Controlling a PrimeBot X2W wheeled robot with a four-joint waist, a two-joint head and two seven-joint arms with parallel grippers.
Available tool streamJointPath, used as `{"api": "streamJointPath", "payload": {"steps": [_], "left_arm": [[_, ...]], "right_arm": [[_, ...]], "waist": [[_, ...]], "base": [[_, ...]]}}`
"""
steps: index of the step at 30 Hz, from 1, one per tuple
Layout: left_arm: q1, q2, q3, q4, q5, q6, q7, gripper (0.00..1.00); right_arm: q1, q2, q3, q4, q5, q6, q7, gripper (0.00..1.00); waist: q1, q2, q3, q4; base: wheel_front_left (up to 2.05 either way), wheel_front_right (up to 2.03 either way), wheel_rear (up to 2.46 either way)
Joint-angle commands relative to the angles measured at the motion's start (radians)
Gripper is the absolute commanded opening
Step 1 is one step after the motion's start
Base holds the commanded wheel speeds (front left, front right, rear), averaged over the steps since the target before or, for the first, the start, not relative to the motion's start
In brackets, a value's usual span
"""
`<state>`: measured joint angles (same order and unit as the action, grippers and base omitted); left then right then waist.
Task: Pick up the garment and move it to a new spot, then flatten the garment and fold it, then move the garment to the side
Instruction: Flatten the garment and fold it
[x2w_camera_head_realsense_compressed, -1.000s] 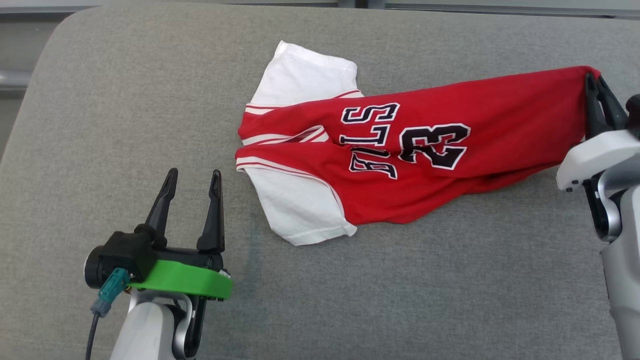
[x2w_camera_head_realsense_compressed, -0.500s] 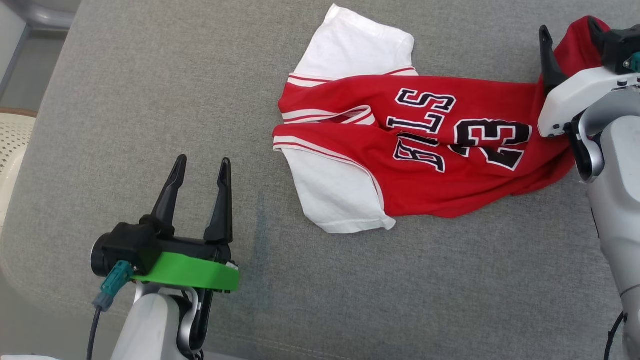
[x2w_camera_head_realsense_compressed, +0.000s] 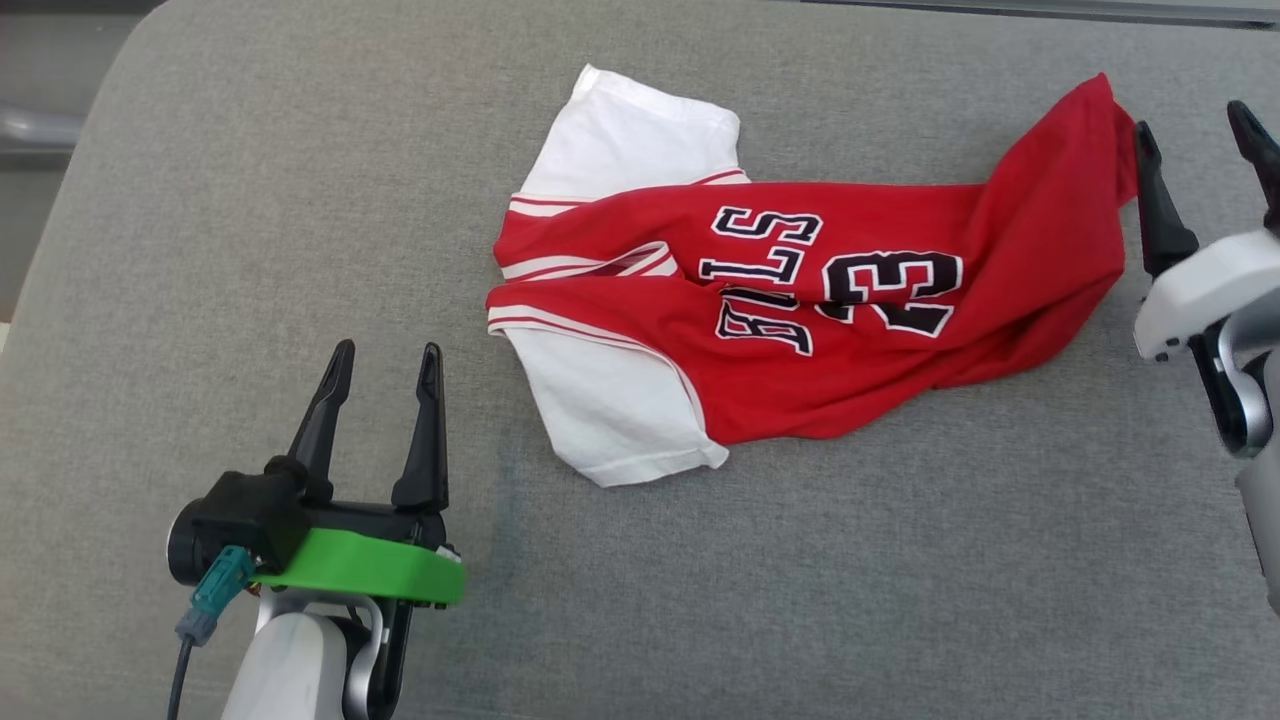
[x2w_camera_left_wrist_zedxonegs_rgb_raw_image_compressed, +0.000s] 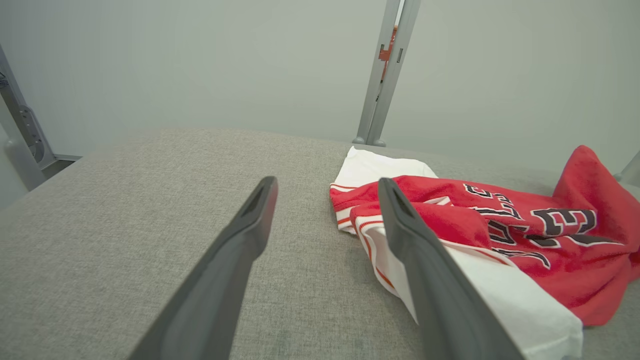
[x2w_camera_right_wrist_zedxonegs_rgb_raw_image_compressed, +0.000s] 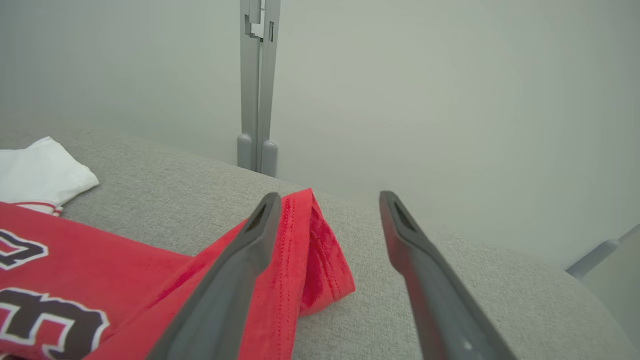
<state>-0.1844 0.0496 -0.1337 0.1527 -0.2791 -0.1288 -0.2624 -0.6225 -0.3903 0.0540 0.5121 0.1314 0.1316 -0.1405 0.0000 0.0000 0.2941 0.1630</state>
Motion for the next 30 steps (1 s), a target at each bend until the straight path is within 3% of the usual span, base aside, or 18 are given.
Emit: {"api": "streamJointPath", "payload": {"steps": [1, 10, 23, 30], "left_arm": [[0.014, 0.002, 0.004, -0.002, 0.011, -0.003, -0.003, 1.00], [-0.007, 0.002, 0.002, -0.007, 0.012, -0.003, -0.003, 1.00], [-0.026, 0.002, -0.001, -0.007, 0.016, -0.003, -0.003, 1.00], [-0.030, 0.002, -0.007, -0.005, 0.005, -0.003, -0.003, 1.00]], "right_arm": [[0.059, 0.002, -0.022, -0.038, 0.017, -0.002, 0.020, 1.00], [0.242, 0.075, -0.078, -0.167, 0.175, -0.002, 0.139, 1.00], [0.228, 0.093, 0.022, -0.059, 0.221, -0.002, 0.225, 1.00], [0.176, 0.114, 0.069, -0.006, 0.240, -0.002, 0.216, 1.00]], "waist": [[0.0000, 0.0000, -0.033, -0.040], [0.0000, 0.0000, -0.015, -0.058], [0.0000, 0.0000, 0.012, -0.016], [0.0000, 0.0000, 0.018, -0.008]], "base": [[0.00, 0.00, 0.00], [0.00, 0.00, 0.00], [0.00, 0.00, 0.00], [0.00, 0.00, 0.00]]}}
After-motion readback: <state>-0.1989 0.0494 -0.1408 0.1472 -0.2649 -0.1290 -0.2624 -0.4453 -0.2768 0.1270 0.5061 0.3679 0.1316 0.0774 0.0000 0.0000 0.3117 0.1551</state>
